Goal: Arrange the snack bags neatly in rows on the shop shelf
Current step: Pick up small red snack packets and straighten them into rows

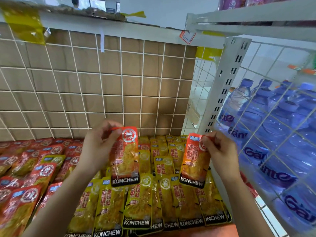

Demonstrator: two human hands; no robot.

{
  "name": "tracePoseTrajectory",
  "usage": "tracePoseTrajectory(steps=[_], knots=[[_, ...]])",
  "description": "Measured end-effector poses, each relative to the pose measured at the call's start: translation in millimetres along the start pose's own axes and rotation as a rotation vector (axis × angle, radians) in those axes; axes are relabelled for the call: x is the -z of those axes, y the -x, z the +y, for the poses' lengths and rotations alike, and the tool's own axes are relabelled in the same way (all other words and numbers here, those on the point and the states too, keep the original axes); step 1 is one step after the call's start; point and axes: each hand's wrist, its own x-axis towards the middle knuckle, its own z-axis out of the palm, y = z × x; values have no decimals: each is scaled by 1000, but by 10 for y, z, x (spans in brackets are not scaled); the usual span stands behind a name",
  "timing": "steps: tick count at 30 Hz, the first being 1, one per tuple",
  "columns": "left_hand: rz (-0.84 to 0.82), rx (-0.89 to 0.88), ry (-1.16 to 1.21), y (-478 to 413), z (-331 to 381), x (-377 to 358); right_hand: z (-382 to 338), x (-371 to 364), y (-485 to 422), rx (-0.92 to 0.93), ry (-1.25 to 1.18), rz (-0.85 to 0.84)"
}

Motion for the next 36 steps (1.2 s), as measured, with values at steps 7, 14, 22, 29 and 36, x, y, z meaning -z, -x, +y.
tracePoseTrajectory(steps=[7, 14, 22, 29, 36], knots=[[31, 98, 17, 460, -92, 604, 82, -252, 374, -46, -11, -122], [166, 248, -49, 869, -316, 1267, 11, -638, 653, -56, -41, -194], [308, 377, -94, 1263, -399, 1988, -278, -1249, 868, -91, -7, -312], [317, 427, -152, 1436, -564, 2763, -608, -1891, 1079, -123, -69, -377], [271, 462, -181, 1462, -768, 3381, -859, -2534, 1253, -136, -93, -428]])
